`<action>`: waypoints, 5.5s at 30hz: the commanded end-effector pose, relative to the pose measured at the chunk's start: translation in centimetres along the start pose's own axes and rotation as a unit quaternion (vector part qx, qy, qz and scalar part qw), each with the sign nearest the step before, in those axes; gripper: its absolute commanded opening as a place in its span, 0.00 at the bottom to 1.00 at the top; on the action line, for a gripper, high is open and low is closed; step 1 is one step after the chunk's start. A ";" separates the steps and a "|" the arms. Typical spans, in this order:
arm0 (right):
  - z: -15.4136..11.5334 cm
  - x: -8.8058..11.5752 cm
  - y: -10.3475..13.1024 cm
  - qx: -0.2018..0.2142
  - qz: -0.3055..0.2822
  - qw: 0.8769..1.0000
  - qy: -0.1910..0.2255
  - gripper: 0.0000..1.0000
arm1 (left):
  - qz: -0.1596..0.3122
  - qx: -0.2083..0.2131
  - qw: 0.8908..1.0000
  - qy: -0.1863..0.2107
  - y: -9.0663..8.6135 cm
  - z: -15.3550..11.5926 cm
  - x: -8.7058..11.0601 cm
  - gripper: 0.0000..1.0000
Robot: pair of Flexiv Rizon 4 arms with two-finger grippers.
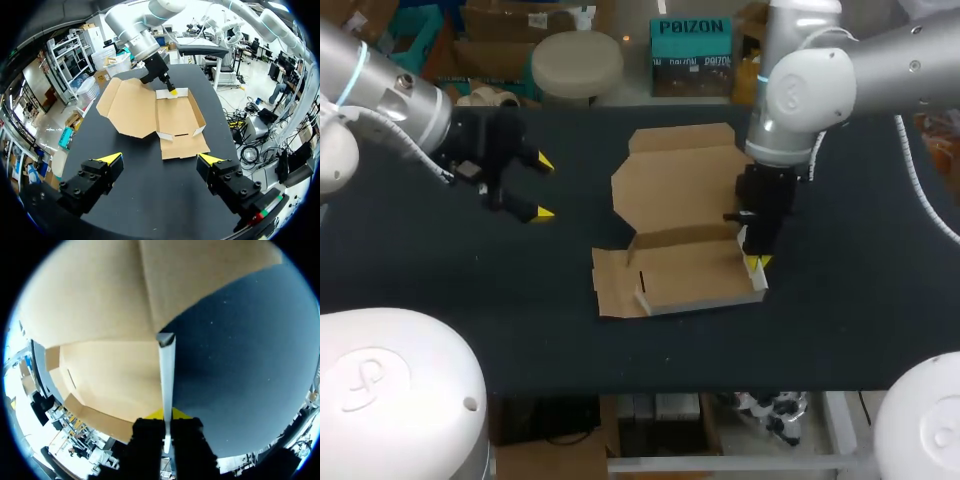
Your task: Assemble the packaging by folding the flat box into shape, placing the metal phone stand inside, and closing the box properly
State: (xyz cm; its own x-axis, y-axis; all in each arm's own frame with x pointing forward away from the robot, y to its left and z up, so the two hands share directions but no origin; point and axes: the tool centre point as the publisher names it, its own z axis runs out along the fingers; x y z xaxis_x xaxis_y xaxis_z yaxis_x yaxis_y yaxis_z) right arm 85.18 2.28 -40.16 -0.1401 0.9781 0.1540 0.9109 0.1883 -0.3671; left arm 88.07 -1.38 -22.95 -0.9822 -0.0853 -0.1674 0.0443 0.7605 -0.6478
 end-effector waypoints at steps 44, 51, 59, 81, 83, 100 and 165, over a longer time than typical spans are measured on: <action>0.6 1.0 0.9 -0.012 0.030 0.999 -0.017 0.04 | 0.000 -0.003 1.000 0.002 -0.1 -0.1 0.0 1.00; 0.4 1.1 1.4 -0.025 0.031 0.999 -0.019 0.06 | 0.000 -0.003 1.000 0.002 -0.1 -0.1 0.0 1.00; 0.6 1.2 1.9 -0.030 0.030 0.999 -0.015 0.07 | 0.000 -0.003 1.000 0.002 -0.1 -0.1 0.0 1.00; 0.5 1.5 2.5 -0.095 0.030 0.995 -0.016 0.11 | 0.000 -0.003 1.000 0.002 -0.1 -0.1 0.0 1.00; 0.5 1.5 2.6 -0.107 0.033 0.994 -0.017 0.10 | 0.000 -0.003 1.000 0.002 -0.1 -0.1 0.0 1.00; 0.3 1.5 3.0 -0.172 0.051 0.983 -0.023 0.13 | 0.000 -0.003 1.000 0.002 -0.1 -0.1 0.0 1.00; 0.6 0.4 3.5 -0.164 0.110 0.947 -0.255 0.00 | 0.000 -0.003 1.000 0.002 -0.1 -0.1 0.0 1.00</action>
State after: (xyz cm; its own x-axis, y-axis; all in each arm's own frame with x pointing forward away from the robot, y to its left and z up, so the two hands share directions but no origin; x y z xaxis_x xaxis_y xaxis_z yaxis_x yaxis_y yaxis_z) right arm 87.65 2.83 -41.66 -0.0339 0.9665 -0.2546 0.9994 0.0305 -0.0173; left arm 88.05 -1.37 -22.96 -0.9821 -0.0855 -0.1678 0.0444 0.7607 -0.6476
